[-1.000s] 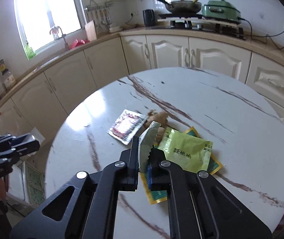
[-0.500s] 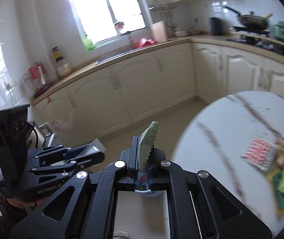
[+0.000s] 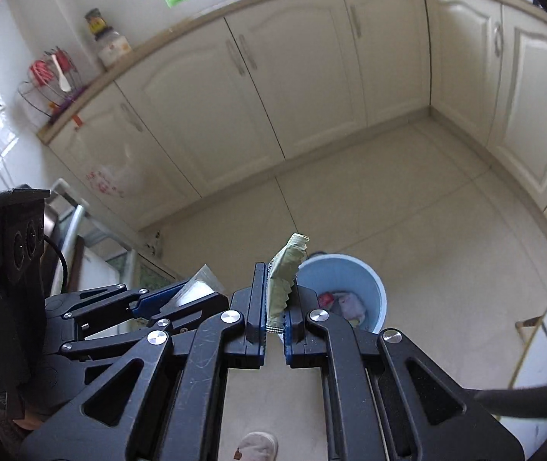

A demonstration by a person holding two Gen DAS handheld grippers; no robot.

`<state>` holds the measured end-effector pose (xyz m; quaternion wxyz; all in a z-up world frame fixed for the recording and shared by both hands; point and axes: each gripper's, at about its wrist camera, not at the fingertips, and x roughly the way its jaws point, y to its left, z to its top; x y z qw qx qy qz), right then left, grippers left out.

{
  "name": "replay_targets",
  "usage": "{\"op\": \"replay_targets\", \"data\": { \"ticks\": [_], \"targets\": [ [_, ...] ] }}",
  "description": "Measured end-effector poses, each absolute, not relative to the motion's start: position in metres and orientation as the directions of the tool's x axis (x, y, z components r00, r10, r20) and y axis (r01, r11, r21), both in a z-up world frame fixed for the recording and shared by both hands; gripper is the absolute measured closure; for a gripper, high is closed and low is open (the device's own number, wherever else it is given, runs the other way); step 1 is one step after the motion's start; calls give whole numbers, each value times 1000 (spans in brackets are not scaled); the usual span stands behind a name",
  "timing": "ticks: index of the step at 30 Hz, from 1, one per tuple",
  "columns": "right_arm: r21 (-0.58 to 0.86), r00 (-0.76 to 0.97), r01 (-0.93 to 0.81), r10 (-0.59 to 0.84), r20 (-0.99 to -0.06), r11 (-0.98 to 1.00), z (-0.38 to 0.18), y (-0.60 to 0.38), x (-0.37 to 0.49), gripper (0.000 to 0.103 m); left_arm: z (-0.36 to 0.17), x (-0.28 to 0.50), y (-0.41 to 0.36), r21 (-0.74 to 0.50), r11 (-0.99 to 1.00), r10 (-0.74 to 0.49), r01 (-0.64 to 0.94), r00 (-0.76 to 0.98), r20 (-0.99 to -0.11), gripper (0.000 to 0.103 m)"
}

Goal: Collect trash
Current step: 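Carry both items over the blue bucket and open both tools, then move both tools back toward the table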

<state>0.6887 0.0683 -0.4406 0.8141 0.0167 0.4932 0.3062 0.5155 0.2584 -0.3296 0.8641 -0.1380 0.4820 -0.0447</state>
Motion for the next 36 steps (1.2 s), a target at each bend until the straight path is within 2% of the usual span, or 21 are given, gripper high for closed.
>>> {"op": "replay_targets", "data": {
  "ticks": [7,10,12,14,17,18,19,24,29,32,36],
  "targets": [
    [362,258,-440,501,-826,822,-503,80,725,95,-375,565,273,-267,962,-212,-57,462,-861,85],
    [361,255,-427,494,-831,829,-519,80,733,91,-389,585,278,-266,962,-215,-56,444,-870,84],
    [366,255,-406,489,-834,837,-527,78,738,85,-400,594,280,-265,961,-211,-72,426,-880,84],
    [379,249,-394,494,-833,837,-533,77,741,72,-402,608,269,-240,968,-188,-75,419,-889,83],
    [383,251,-378,492,-834,843,-534,72,739,71,-403,618,262,-237,966,-177,-98,416,-892,65],
    [388,249,-374,494,-833,842,-532,71,739,71,-401,619,259,-235,966,-171,-106,416,-893,53],
    [387,255,-372,494,-831,844,-529,69,737,71,-399,620,254,-227,967,-158,-116,425,-891,50],
    [380,284,-380,497,-820,844,-506,63,728,69,-377,611,256,-208,965,-111,-157,471,-875,50],
    [345,340,-426,501,-796,836,-457,64,703,63,-333,587,253,-168,965,-34,-202,539,-842,50],
    [317,388,-451,503,-772,834,-420,64,681,58,-300,557,251,-161,963,1,-215,602,-798,48],
    [272,460,-476,500,-734,836,-370,56,645,53,-249,520,240,-145,963,55,-228,688,-723,41]
  ]
}}
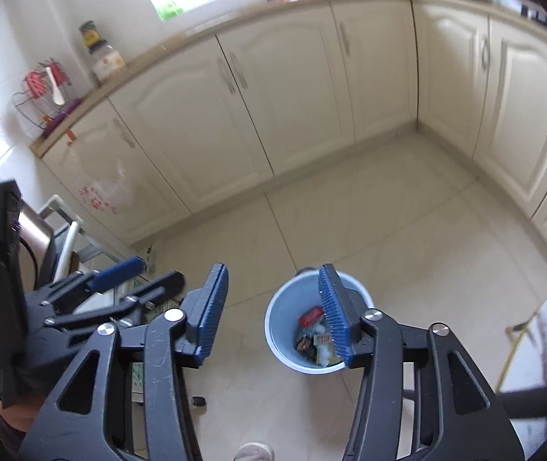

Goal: Collect trash
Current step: 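Move both tools back toward the table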

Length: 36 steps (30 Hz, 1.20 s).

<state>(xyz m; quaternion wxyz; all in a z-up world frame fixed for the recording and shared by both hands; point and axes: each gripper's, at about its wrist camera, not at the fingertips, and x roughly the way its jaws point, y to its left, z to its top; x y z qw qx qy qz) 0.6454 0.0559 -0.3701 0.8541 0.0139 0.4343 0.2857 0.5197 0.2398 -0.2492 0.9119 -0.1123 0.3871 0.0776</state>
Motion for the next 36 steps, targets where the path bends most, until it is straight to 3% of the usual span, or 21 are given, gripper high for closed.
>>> {"op": "replay_targets", "data": {
  "ticks": [5,7,13,17,19,31,36],
  "targets": [
    [220,562,-493,501,-658,842,-299,25,587,39,-194,466,205,-117,970,94,-214,772,-629,31],
    [190,608,-490,490,-625,851,-273,10,563,31,-173,443,180,-109,973,104,-205,804,-586,18],
    [137,729,-442,443,-522,887,-203,-39,484,6,-131,369,112,-74,982,122,-175,878,-463,8],
    [125,785,-398,408,-466,909,-166,-77,435,0,-116,314,71,-50,989,105,-136,912,-397,5],
    [121,814,-374,388,-433,919,-148,-95,406,0,-115,288,55,-46,991,99,-123,926,-363,1],
    [52,925,-256,260,-278,965,-76,-157,274,0,-145,63,22,-54,998,11,-20,988,-153,1],
    [27,962,-187,188,-198,982,-56,-179,238,0,-154,9,23,-37,999,1,-3,998,-67,1]
  ]
}}
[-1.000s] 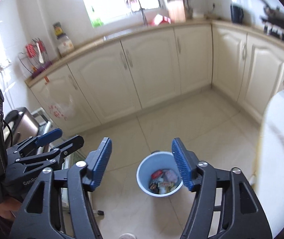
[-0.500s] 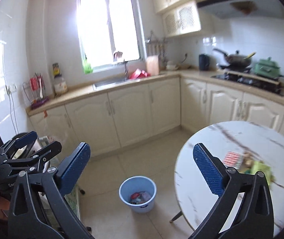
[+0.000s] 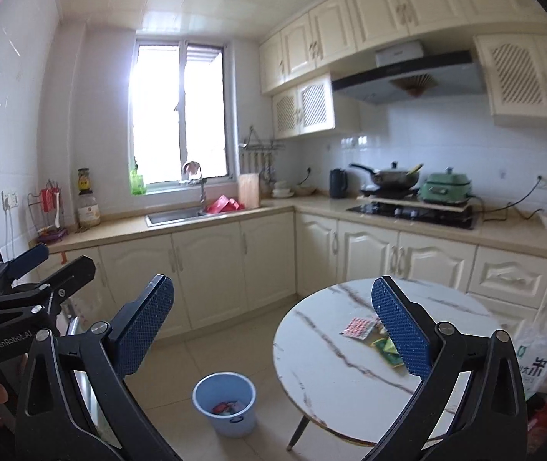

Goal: Collect trash
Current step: 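Move both tools back toward the table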

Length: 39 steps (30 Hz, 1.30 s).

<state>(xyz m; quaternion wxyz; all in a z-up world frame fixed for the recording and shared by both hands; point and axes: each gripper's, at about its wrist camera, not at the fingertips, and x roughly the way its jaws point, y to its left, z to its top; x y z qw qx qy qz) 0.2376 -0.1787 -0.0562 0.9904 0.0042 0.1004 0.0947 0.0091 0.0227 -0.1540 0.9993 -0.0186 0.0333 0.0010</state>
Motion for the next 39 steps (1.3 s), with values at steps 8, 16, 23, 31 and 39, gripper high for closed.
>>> {"op": "replay_targets", "data": {
  "ticks": [8,16,23,31,39],
  "targets": [
    [12,983,-114,115,-147,993,-46,-197,220,0,-192,-1,13,8,1000,-15,15,999,-52,1],
    [30,980,-88,91,-176,996,-58,-215,240,0,-188,44,0,28,999,-30,33,995,-99,1],
    [38,966,-20,29,-255,999,-88,-252,276,0,-182,105,-26,33,998,-49,57,979,-199,1],
    [26,900,107,-85,-428,994,-147,-315,338,0,-184,201,-67,38,994,-84,105,927,-366,1],
    [57,803,160,-96,-588,986,-208,-363,402,0,-177,298,-107,54,989,-92,137,863,-498,1]
  ]
}}
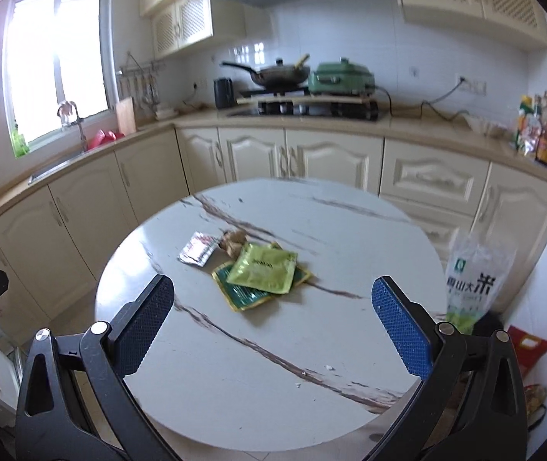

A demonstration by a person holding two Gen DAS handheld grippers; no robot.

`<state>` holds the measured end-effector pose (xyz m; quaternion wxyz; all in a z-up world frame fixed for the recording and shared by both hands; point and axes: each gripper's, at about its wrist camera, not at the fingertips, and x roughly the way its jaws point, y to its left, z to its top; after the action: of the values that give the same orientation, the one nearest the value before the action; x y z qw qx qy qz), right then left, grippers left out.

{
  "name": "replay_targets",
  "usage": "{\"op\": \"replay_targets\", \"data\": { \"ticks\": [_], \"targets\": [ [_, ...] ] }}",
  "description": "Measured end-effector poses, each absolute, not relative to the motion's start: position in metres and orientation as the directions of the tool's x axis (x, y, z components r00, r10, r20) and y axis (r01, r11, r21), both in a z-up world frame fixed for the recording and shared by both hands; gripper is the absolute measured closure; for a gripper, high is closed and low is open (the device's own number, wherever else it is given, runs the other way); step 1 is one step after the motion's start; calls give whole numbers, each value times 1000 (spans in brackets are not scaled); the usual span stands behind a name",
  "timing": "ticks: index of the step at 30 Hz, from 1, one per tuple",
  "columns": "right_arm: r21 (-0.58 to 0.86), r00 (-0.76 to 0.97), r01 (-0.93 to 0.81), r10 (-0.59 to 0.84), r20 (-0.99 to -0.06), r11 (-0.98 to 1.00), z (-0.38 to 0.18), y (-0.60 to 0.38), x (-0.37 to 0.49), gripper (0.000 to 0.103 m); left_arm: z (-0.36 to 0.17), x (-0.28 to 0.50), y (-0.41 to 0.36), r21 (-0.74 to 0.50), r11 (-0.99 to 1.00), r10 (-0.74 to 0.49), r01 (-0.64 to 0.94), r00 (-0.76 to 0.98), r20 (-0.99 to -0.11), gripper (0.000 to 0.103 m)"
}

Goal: Collect trash
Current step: 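Move both tools back toward the table, then grasp yellow-green packet with right tool while left grasps red checkered packet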

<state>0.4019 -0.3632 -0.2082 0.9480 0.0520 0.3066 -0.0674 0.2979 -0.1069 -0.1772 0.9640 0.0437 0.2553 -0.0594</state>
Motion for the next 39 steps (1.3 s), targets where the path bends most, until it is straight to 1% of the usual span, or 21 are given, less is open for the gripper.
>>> {"op": "replay_targets", "data": {
  "ticks": [5,11,13,17,19,23,25,27,29,30,31,32,34,36,38,39],
  "targets": [
    [39,738,142,-80,-670,989,-243,-370,447,0,-180,347,-117,66,985,-98,160,831,-548,1],
    [67,650,89,-7,-760,994,-278,-370,510,0,-185,413,-128,69,980,-108,186,794,-598,1],
    [60,616,85,-5,-787,995,-291,-368,530,0,-185,431,-131,62,978,-119,197,782,-612,1],
    [104,583,76,41,-812,992,-308,-372,556,0,-188,466,-139,55,974,-138,221,765,-629,1],
    [104,583,83,36,-812,991,-312,-374,562,0,-192,481,-143,59,971,-142,231,758,-636,1],
    [133,574,63,73,-816,989,-318,-377,572,0,-199,510,-155,68,966,-148,250,746,-649,1],
    [143,570,48,90,-816,989,-321,-378,576,6,-202,523,-161,64,962,-159,264,738,-655,1],
    [122,580,40,76,-811,992,-321,-379,577,10,-206,534,-167,63,960,-165,273,732,-661,1],
    [121,589,33,79,-805,992,-320,-381,577,20,-210,540,-170,58,957,-175,285,724,-667,1],
    [120,591,27,81,-803,992,-320,-382,578,22,-213,545,-173,54,955,-181,292,719,-671,1],
    [111,591,20,78,-803,994,-319,-382,577,26,-215,548,-174,51,953,-187,298,714,-675,1],
    [94,592,16,67,-803,995,-319,-383,577,36,-218,553,-177,47,951,-194,306,708,-680,1],
    [128,600,-2,104,-793,992,-317,-388,575,45,-223,563,-184,39,946,-207,321,694,-690,1],
    [129,611,1,102,-785,992,-315,-393,574,55,-229,576,-191,16,940,-232,341,672,-703,1],
    [168,614,-7,137,-777,986,-314,-399,571,66,-234,592,-198,-3,933,-251,360,645,-722,1],
    [178,617,-14,148,-773,984,-313,-401,570,69,-236,601,-202,-5,929,-258,370,638,-725,1]
  ]
}}
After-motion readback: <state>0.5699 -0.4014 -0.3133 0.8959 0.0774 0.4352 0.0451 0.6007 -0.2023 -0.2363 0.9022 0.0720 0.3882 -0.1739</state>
